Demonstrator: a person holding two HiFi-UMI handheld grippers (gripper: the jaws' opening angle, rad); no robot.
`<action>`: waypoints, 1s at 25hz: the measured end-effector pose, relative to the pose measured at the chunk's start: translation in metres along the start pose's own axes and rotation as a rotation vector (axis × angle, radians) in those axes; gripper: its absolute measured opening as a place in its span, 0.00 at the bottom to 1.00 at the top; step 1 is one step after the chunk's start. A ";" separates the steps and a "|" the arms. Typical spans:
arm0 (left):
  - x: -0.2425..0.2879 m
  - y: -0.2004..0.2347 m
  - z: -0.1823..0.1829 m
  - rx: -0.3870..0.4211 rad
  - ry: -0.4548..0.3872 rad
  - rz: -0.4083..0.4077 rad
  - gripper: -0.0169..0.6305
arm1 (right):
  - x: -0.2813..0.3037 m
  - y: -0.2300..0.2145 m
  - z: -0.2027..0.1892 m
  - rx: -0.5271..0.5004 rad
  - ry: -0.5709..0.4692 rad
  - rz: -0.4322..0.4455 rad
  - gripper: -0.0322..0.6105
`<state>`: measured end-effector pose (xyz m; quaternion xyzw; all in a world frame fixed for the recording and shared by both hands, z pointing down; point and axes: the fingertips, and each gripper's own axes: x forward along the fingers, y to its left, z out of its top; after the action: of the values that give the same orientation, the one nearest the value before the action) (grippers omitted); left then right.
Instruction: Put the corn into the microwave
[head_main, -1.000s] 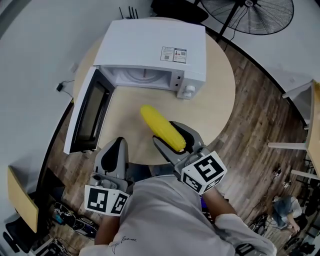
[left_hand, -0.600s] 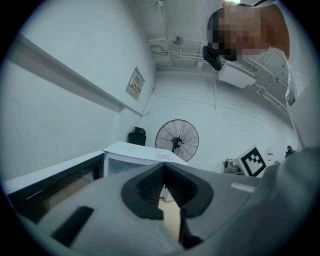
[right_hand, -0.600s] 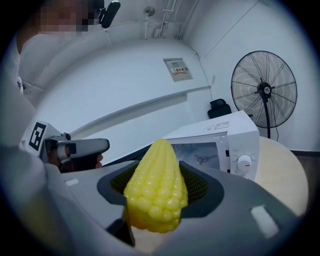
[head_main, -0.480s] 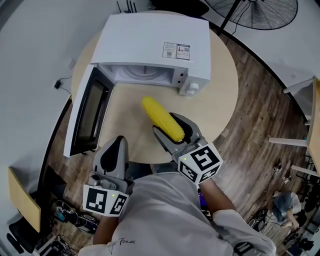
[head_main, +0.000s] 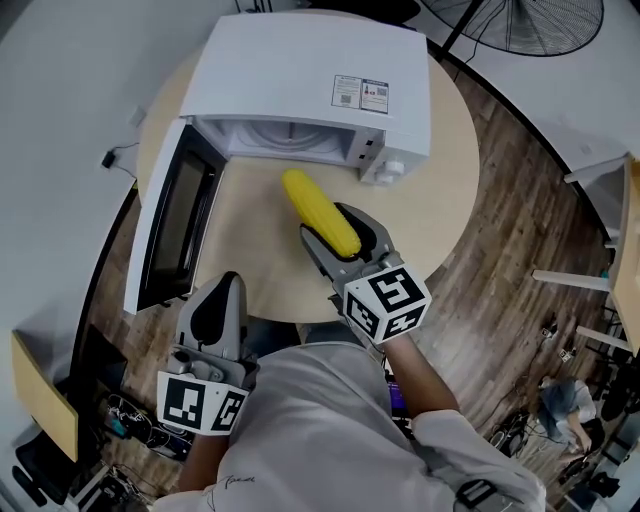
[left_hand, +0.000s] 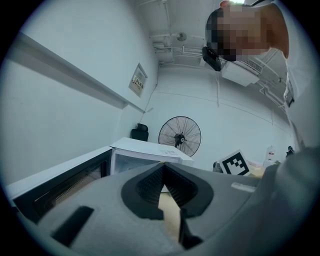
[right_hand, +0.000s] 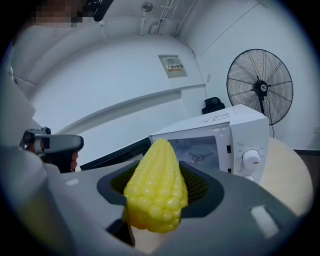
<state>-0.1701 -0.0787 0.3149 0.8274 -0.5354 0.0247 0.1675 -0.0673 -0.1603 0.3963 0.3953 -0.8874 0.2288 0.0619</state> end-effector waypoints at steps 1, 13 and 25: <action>-0.001 0.003 0.000 -0.002 0.000 0.002 0.03 | 0.004 -0.002 -0.001 0.004 -0.001 -0.008 0.45; -0.008 0.026 0.001 -0.007 0.008 0.014 0.03 | 0.053 -0.021 -0.009 0.007 -0.018 -0.078 0.45; -0.006 0.041 -0.005 -0.018 0.030 0.033 0.03 | 0.099 -0.049 -0.017 -0.003 -0.025 -0.140 0.45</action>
<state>-0.2084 -0.0868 0.3287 0.8166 -0.5465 0.0348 0.1824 -0.0999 -0.2479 0.4577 0.4592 -0.8586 0.2179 0.0673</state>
